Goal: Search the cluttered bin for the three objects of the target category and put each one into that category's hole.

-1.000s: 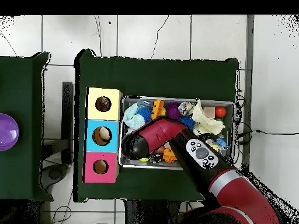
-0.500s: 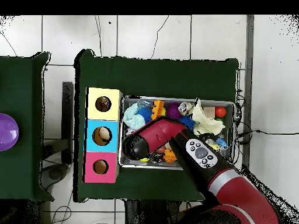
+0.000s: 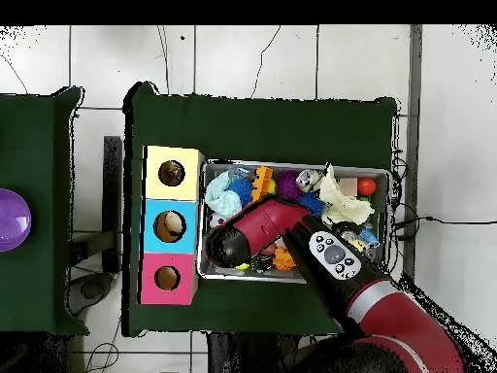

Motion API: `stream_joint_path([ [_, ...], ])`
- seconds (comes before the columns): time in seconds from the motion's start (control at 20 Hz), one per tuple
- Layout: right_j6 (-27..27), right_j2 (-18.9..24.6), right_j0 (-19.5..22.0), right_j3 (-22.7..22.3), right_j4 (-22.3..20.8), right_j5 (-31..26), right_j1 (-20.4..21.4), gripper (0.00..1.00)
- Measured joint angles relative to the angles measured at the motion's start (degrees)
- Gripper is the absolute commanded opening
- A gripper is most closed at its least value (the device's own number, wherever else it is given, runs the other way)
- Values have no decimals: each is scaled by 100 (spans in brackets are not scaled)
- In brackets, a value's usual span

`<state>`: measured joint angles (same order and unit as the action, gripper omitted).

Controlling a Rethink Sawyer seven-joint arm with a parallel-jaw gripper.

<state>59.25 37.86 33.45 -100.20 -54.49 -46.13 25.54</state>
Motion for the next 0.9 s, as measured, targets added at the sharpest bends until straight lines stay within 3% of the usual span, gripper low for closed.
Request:
stream_joint_path([
  [0.6,0,57,190,-104,140,104,60,0],
  [0.9,0,360,610,-498,826,95,639,0],
])
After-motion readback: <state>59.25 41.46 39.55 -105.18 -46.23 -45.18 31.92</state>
